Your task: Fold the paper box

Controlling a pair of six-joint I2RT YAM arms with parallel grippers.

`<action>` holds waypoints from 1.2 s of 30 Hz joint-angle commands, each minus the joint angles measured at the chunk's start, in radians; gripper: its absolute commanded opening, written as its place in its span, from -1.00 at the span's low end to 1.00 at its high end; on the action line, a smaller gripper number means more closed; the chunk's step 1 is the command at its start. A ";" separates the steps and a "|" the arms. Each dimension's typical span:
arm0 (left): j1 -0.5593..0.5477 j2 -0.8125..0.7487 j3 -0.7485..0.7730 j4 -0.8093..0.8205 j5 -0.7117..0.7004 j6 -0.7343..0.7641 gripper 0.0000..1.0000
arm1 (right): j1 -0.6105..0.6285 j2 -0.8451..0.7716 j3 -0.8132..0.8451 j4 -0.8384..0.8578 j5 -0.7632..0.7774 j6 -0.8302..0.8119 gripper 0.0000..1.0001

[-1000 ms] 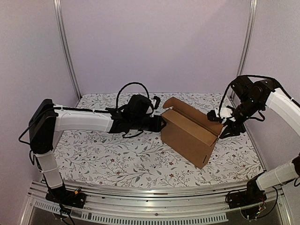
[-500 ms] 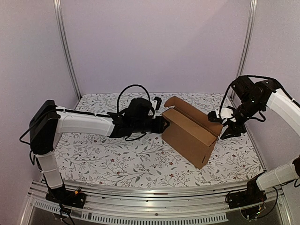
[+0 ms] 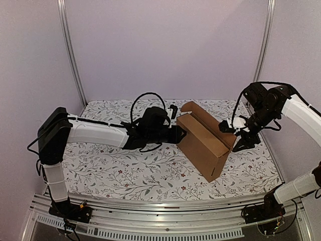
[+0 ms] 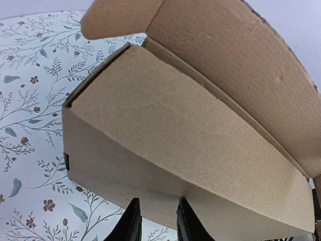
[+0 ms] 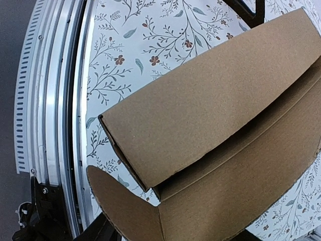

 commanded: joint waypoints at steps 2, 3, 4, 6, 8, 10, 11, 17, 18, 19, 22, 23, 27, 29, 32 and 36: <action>-0.020 0.013 0.027 0.015 0.009 -0.006 -0.49 | -0.001 -0.023 -0.014 -0.220 0.083 -0.074 0.23; -0.019 0.012 0.027 0.011 0.008 -0.002 -0.49 | -0.013 -0.043 -0.017 -0.230 0.098 -0.084 0.26; -0.019 0.011 0.027 0.010 0.008 0.002 -0.49 | -0.032 -0.057 -0.014 -0.239 0.111 -0.098 0.29; -0.019 0.009 0.029 0.008 0.010 0.006 -0.50 | -0.089 -0.074 0.002 -0.261 0.125 -0.135 0.31; -0.019 0.010 0.030 0.008 0.010 0.007 -0.49 | -0.160 -0.070 0.033 -0.274 0.129 -0.179 0.31; -0.019 0.011 0.032 0.006 0.013 0.006 -0.49 | -0.229 -0.042 0.066 -0.263 0.131 -0.219 0.30; -0.019 0.011 0.033 0.004 0.015 0.006 -0.49 | -0.251 -0.022 0.079 -0.242 0.123 -0.232 0.29; -0.019 0.017 0.039 -0.002 0.022 0.008 -0.49 | -0.275 0.170 0.148 0.027 0.051 -0.116 -0.02; -0.020 0.019 0.041 -0.002 0.023 0.008 -0.49 | -0.274 0.217 0.179 0.052 0.020 -0.073 -0.11; -0.019 0.022 0.045 -0.001 0.023 0.007 -0.49 | -0.273 0.256 0.213 0.060 -0.018 -0.036 -0.16; -0.021 0.027 0.050 -0.004 0.046 0.002 -0.49 | -0.259 0.385 0.292 0.046 -0.128 0.047 -0.20; -0.021 0.029 0.050 -0.002 0.046 0.000 -0.49 | -0.247 0.404 0.297 0.048 -0.144 0.065 -0.20; -0.026 0.049 0.055 0.022 0.061 -0.014 -0.49 | -0.164 0.430 0.279 0.048 -0.167 0.074 -0.19; -0.031 0.066 0.067 0.035 0.069 -0.025 -0.50 | -0.135 0.429 0.272 0.043 -0.195 0.077 -0.19; -0.042 0.092 0.093 0.043 0.079 -0.036 -0.49 | -0.114 0.435 0.276 0.036 -0.246 0.093 -0.19; -0.062 0.132 0.138 0.036 0.097 -0.043 -0.50 | -0.103 0.456 0.295 0.015 -0.281 0.106 -0.19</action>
